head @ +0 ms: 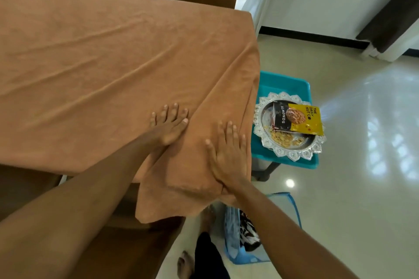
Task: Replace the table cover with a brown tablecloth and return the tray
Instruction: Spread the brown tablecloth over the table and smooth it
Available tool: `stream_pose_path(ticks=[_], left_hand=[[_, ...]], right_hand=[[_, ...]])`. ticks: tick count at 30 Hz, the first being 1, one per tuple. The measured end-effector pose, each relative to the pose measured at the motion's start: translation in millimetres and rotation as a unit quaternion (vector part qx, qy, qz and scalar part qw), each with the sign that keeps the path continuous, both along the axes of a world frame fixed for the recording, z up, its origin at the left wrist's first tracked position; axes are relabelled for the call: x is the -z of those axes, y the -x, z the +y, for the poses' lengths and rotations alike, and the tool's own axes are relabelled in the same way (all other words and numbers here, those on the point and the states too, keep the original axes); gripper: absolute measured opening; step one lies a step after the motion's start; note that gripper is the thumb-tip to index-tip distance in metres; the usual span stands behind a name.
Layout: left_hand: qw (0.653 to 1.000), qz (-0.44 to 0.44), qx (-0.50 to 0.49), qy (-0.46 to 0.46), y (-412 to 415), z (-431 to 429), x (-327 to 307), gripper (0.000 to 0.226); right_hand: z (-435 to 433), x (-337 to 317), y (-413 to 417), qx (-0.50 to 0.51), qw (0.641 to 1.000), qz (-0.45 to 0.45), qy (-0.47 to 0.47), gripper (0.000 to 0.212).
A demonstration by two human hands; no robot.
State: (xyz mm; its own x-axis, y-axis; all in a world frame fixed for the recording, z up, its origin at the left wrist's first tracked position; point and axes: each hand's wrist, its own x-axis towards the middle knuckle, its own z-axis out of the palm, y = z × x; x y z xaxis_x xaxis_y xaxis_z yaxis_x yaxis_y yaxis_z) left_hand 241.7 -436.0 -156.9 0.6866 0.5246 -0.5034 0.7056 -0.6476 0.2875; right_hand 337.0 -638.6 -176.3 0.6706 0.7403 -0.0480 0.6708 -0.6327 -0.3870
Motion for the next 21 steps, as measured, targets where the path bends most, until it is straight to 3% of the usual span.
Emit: stream_pose_path(ticks=[9,11,14,17,21], left_hand=[[0.999,0.002,0.022,-0.032,3.1,-7.7,-1.7,0.073],[0.999,0.008,0.032,-0.042,3.9,-8.6,-1.5,0.084],[0.999,0.008,0.031,-0.042,5.2,-8.1,0.1,0.091],[0.999,0.010,0.029,-0.033,4.6,-7.4,-1.4,0.093],[0.999,0.008,0.030,-0.039,4.8,-7.8,-3.1,0.093]], right_hand=[[-38.8,-3.5,-61.2,0.027,0.996,-0.017,0.083,0.073],[-32.7,-14.1,-54.1,0.044,0.998,-0.024,0.037,0.070],[-11.8,-22.4,-23.4,-0.008,0.999,-0.031,-0.008,0.068],[-17.3,-8.6,-1.2,-0.049,0.998,-0.015,0.030,0.068],[-50.7,9.1,-15.7,-0.013,0.997,-0.013,0.074,0.071]])
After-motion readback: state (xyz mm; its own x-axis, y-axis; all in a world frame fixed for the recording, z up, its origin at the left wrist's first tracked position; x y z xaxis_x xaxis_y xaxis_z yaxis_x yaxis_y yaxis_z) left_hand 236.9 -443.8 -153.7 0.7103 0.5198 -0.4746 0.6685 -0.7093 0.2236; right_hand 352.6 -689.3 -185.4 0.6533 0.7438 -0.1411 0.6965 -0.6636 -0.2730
